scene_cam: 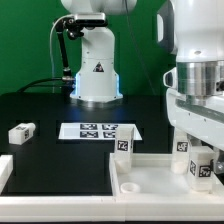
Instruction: Assemble square table
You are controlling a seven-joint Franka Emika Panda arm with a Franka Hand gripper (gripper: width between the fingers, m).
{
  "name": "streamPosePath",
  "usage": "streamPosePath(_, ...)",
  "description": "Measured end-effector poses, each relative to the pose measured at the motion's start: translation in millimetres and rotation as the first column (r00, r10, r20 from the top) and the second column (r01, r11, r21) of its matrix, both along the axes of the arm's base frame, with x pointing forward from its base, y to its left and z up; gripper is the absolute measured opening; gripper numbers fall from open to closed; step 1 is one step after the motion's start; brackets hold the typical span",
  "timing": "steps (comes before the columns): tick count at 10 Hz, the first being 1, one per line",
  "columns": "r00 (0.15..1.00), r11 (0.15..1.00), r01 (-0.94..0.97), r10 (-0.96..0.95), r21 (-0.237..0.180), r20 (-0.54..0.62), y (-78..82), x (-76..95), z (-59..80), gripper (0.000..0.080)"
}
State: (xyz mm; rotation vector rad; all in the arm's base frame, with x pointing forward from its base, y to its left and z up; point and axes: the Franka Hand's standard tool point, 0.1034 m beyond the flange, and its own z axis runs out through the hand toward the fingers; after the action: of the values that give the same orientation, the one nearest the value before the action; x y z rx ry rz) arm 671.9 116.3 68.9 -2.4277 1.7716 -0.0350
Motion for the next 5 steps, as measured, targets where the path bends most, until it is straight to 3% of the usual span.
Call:
streamPosePath(1, 0.985, 0.985, -0.170, 0.170, -0.024, 0.015, 0.6, 0.1, 0.4, 0.0556)
streamPosePath(2, 0.941, 0.941, -0.335, 0.336, -0.052, 0.024, 1.9, 0.3, 1.9, 0.0633)
streamPosePath(5, 0.844, 0.843, -0.532, 0.535, -0.087, 0.025, 0.5, 0.2, 1.2, 0.0645)
